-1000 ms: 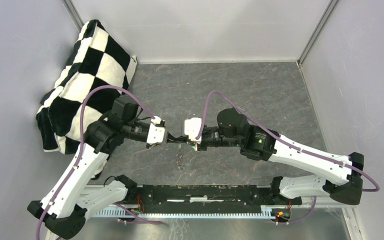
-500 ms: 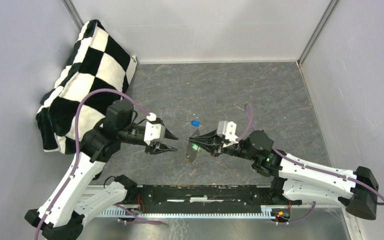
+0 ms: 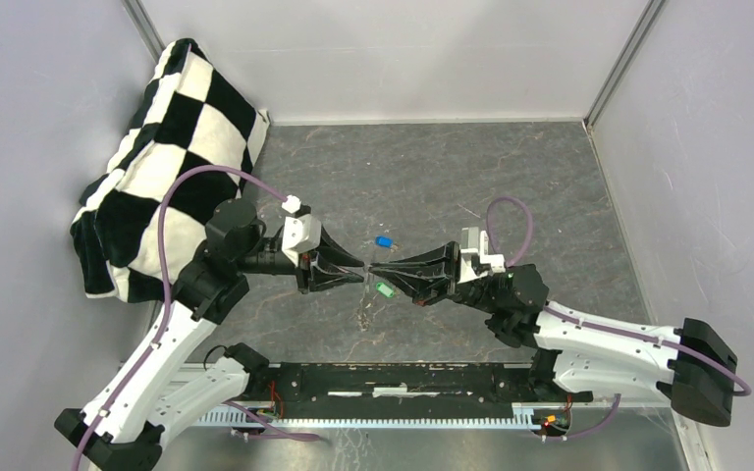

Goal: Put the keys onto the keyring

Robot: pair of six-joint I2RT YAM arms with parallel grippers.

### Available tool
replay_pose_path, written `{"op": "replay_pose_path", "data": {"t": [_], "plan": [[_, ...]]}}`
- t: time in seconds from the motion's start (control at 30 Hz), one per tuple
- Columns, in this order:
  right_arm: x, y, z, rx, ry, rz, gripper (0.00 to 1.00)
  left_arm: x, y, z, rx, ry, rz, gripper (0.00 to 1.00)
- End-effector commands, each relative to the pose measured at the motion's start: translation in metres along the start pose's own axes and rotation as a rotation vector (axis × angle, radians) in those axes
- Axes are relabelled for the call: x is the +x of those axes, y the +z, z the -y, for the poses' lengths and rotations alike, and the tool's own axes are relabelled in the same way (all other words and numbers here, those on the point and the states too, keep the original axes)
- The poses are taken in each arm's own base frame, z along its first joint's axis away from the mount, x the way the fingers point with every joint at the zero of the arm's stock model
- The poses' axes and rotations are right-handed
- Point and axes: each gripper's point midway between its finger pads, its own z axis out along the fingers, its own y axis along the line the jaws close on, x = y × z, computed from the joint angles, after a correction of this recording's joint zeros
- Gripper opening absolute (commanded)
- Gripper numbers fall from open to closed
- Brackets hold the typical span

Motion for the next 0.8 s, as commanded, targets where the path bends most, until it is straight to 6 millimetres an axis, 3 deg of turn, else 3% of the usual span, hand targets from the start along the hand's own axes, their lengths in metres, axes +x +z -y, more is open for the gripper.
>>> {"op": "replay_pose_path", "data": {"t": [0.0, 0.3, 0.77], "plan": [[-0.027, 0.008, -0.007, -0.041, 0.029, 0.121, 0.01, -0.029, 0.003, 0.013, 0.069, -0.023, 0.113, 0.37], [-0.023, 0.012, -0.005, -0.037, 0.052, 0.142, 0.0, -0.038, -0.001, 0.035, 0.172, -0.054, 0.141, 0.36], [-0.016, 0.012, -0.007, -0.049, 0.092, 0.163, 0.01, -0.039, 0.003, 0.018, 0.09, -0.068, 0.139, 0.26]]}}
